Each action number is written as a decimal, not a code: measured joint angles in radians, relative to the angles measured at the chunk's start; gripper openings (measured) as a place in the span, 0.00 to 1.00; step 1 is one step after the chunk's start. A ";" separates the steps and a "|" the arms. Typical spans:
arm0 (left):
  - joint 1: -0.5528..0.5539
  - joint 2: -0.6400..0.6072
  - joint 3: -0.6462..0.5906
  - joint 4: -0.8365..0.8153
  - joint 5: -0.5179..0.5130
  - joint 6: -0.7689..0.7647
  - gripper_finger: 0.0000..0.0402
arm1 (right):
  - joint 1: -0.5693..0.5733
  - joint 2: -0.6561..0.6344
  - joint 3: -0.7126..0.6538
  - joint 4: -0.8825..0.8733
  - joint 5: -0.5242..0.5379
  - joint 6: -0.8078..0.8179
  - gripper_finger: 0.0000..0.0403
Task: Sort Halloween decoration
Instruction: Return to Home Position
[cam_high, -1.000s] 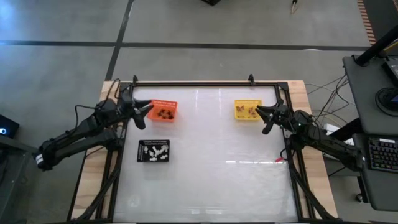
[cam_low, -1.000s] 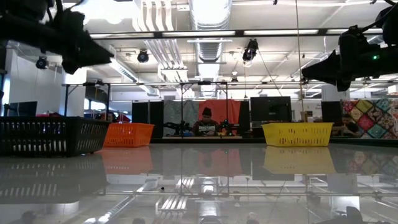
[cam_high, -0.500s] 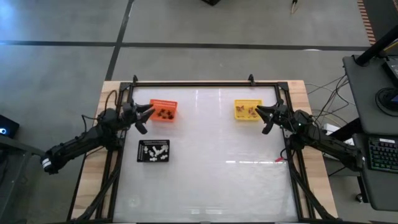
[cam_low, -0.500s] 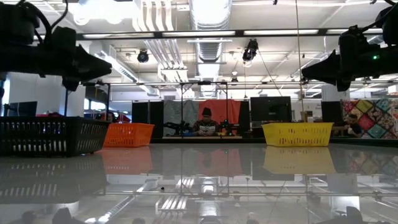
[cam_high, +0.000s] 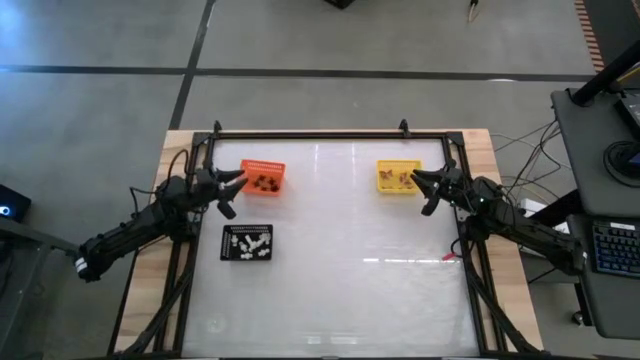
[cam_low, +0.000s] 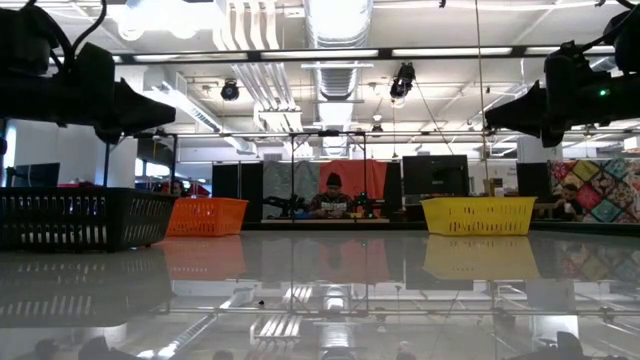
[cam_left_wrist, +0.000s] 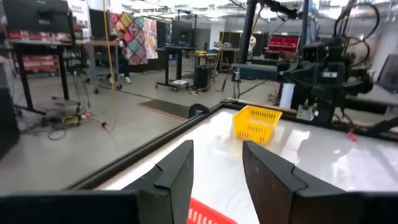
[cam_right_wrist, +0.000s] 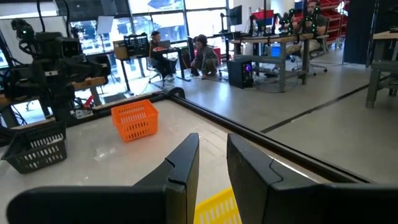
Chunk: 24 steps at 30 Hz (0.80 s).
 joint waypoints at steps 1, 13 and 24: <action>0.000 0.000 0.000 0.000 0.000 0.017 0.30 | 0.000 0.000 0.000 0.000 0.000 0.000 0.18; 0.003 0.000 0.000 -0.001 -0.005 -0.024 0.30 | 0.000 0.002 0.000 0.001 0.000 0.000 0.18; 0.003 0.012 -0.001 -0.001 -0.005 -0.026 0.30 | 0.000 0.002 0.000 0.001 0.000 0.000 0.18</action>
